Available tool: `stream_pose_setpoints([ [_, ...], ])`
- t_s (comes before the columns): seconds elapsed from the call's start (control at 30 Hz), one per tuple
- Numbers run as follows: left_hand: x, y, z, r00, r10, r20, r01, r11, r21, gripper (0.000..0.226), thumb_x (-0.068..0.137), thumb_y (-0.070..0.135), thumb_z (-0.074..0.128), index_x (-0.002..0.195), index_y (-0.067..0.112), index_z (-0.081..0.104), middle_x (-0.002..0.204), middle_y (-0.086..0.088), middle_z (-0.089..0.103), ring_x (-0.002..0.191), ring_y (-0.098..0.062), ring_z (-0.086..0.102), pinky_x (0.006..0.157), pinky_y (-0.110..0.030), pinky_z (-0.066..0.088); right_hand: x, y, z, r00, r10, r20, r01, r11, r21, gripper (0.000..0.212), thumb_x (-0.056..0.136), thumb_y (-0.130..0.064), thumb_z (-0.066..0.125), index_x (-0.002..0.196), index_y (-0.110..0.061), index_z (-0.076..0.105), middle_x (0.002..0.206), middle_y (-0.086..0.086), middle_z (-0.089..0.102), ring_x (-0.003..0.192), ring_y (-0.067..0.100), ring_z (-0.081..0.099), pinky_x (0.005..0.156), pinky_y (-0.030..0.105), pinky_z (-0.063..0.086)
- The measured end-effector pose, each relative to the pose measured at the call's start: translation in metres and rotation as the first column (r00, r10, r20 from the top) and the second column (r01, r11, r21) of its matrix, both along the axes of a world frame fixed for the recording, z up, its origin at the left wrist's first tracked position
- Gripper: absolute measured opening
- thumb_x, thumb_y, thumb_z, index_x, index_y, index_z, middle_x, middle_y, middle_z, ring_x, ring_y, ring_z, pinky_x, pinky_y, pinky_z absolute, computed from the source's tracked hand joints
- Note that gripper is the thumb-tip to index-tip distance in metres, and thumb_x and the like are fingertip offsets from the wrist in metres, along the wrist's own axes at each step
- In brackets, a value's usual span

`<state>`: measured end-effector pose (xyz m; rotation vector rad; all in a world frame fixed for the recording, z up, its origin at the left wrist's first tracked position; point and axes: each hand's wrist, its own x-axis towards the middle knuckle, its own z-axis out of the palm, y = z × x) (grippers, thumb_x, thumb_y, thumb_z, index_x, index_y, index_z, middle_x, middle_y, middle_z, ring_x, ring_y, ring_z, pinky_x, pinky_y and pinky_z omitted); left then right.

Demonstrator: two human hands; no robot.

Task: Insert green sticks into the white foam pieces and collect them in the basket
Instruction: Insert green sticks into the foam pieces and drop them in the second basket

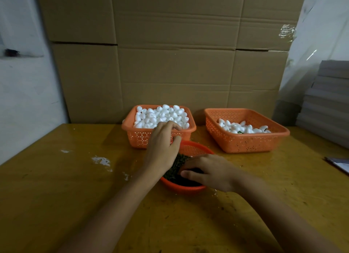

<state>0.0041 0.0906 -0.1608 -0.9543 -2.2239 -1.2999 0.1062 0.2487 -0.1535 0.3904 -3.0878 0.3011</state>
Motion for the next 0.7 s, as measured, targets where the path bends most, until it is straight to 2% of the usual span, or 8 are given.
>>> stream_pose_setpoints([
  [0.1,-0.023,-0.012,0.000,0.959,0.135,-0.250,-0.217,0.915,-0.340,0.026,0.107,0.036,0.049,0.120,0.019,0.064,0.136,0.000,0.055,0.143,-0.020,0.042,0.111,-0.033,0.039,0.000,-0.001,0.003,1.000,0.003,0.022,-0.003,1.000,0.004,0.039,0.108,-0.053,0.043,0.133,-0.033,0.066,0.130,-0.013,0.067,0.112,0.009,0.062,0.095,0.040,0.051],
  [0.17,-0.032,-0.018,0.000,0.953,0.165,-0.253,-0.274,0.822,-0.499,0.042,0.108,0.050,0.041,0.137,0.023,0.056,0.150,-0.001,0.053,0.154,-0.023,0.032,0.125,-0.042,0.027,-0.001,-0.001,0.003,1.000,0.001,0.025,-0.002,1.000,0.012,0.040,0.108,-0.053,0.043,0.133,-0.033,0.066,0.132,-0.012,0.066,0.114,0.010,0.061,0.097,0.041,0.051],
  [0.23,-0.039,-0.017,0.001,0.946,0.204,-0.251,-0.317,0.743,-0.589,0.058,0.106,0.061,0.033,0.149,0.024,0.046,0.150,-0.003,0.057,0.147,-0.024,0.043,0.122,-0.043,0.029,-0.002,-0.002,0.003,0.999,-0.005,0.031,0.005,1.000,0.021,0.039,0.108,-0.052,0.043,0.134,-0.033,0.065,0.134,-0.011,0.065,0.117,0.012,0.060,0.098,0.043,0.050],
  [0.3,-0.046,-0.015,0.006,0.926,0.232,-0.297,-0.372,0.689,-0.622,0.061,0.105,0.066,0.030,0.143,0.024,0.051,0.133,-0.005,0.069,0.126,-0.026,0.062,0.108,-0.044,0.040,-0.002,-0.003,0.003,0.999,-0.005,0.042,0.004,1.000,0.031,0.038,0.108,-0.050,0.044,0.135,-0.033,0.065,0.136,-0.011,0.065,0.119,0.013,0.060,0.099,0.044,0.050],
  [0.4,-0.057,-0.014,0.021,0.967,0.232,-0.104,-0.230,0.621,-0.749,0.061,0.101,0.074,0.030,0.114,0.028,0.068,0.117,-0.003,0.074,0.110,-0.026,0.065,0.101,-0.043,0.041,-0.002,-0.002,0.003,0.999,-0.005,0.041,0.003,0.999,0.033,0.036,0.109,-0.048,0.045,0.135,-0.032,0.065,0.136,-0.010,0.064,0.122,0.013,0.058,0.100,0.044,0.049],
  [0.47,-0.064,-0.012,0.028,0.970,0.235,0.057,-0.107,0.629,-0.770,0.058,0.098,0.079,0.034,0.094,0.030,0.066,0.115,-0.004,0.073,0.105,-0.025,0.064,0.097,-0.042,0.047,-0.001,-0.002,0.004,0.999,0.000,0.041,-0.001,1.000,0.031,0.036,0.109,-0.046,0.045,0.135,-0.032,0.065,0.137,-0.010,0.064,0.123,0.012,0.058,0.101,0.043,0.048],
  [0.6,-0.070,-0.008,0.034,0.960,0.247,0.130,-0.061,0.639,-0.767,0.075,0.093,0.084,0.038,0.118,0.021,0.070,0.124,-0.003,0.071,0.112,-0.026,0.065,0.103,-0.048,0.049,0.000,-0.003,0.003,0.999,0.000,0.040,-0.001,1.000,0.027,0.037,0.109,-0.045,0.045,0.137,-0.031,0.065,0.141,-0.011,0.063,0.127,0.011,0.056,0.104,0.040,0.046],
  [0.7,-0.074,-0.009,0.034,0.956,0.237,0.173,-0.027,0.658,-0.752,0.074,0.092,0.084,0.040,0.109,0.019,0.071,0.111,-0.004,0.074,0.102,-0.024,0.067,0.097,-0.044,0.051,-0.001,-0.004,0.004,0.999,-0.004,0.032,0.003,1.000,0.026,0.037,0.109,-0.044,0.046,0.136,-0.030,0.066,0.140,-0.011,0.063,0.126,0.011,0.056,0.102,0.039,0.046],
])
